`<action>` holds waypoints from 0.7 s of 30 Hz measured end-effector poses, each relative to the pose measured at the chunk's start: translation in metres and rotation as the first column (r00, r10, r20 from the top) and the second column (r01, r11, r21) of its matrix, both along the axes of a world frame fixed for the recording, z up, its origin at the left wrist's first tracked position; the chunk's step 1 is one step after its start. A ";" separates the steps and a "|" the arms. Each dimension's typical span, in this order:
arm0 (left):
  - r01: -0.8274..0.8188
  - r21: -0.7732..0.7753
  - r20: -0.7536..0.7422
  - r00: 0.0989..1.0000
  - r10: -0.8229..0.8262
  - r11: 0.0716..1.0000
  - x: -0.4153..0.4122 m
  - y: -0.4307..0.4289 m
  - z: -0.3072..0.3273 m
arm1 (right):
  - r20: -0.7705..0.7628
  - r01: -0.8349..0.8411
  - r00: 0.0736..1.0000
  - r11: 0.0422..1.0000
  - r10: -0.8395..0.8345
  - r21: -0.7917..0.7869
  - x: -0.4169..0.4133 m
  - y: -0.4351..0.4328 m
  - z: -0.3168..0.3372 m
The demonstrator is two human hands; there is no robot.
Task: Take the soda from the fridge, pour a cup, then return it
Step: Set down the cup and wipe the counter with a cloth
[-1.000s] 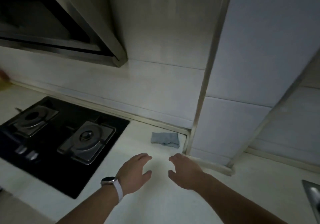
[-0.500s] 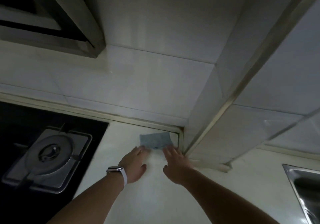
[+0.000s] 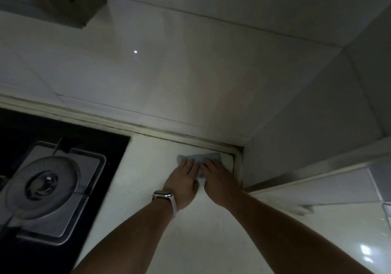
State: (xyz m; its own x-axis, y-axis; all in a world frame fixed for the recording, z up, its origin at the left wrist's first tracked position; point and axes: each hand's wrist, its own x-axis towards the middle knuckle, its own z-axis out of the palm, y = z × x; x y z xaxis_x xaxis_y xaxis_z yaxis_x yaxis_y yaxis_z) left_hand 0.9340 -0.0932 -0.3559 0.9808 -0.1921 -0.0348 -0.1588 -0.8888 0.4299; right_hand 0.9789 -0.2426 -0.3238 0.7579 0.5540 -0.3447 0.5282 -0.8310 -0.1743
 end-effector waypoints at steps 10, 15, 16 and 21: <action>-0.072 -0.056 0.001 0.997 0.072 0.996 -0.009 0.002 -0.010 | -0.017 0.088 0.996 0.995 -0.089 -0.041 -0.009 0.005 -0.010; -0.083 -0.078 -0.025 0.996 0.081 0.993 -0.042 0.003 -0.006 | 0.004 0.101 0.995 0.994 -0.102 0.046 -0.048 -0.002 0.001; -0.092 -0.075 -0.039 0.995 0.090 0.993 -0.050 0.002 -0.006 | 0.002 0.104 0.995 0.993 -0.105 0.051 -0.056 -0.003 0.002; -0.115 -0.060 -0.113 0.988 0.108 0.992 -0.097 -0.009 0.003 | -0.016 0.074 0.997 0.997 -0.074 0.028 -0.100 -0.011 0.005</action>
State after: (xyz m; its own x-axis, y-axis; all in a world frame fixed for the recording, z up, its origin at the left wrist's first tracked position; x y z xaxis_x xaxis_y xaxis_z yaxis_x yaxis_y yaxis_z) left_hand 0.8366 -0.1025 -0.3532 0.9871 -0.0874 -0.1341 -0.0092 -0.8674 0.4975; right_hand 0.8788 -0.2532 -0.3189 0.7920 0.5061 -0.3414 0.4623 -0.8624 -0.2061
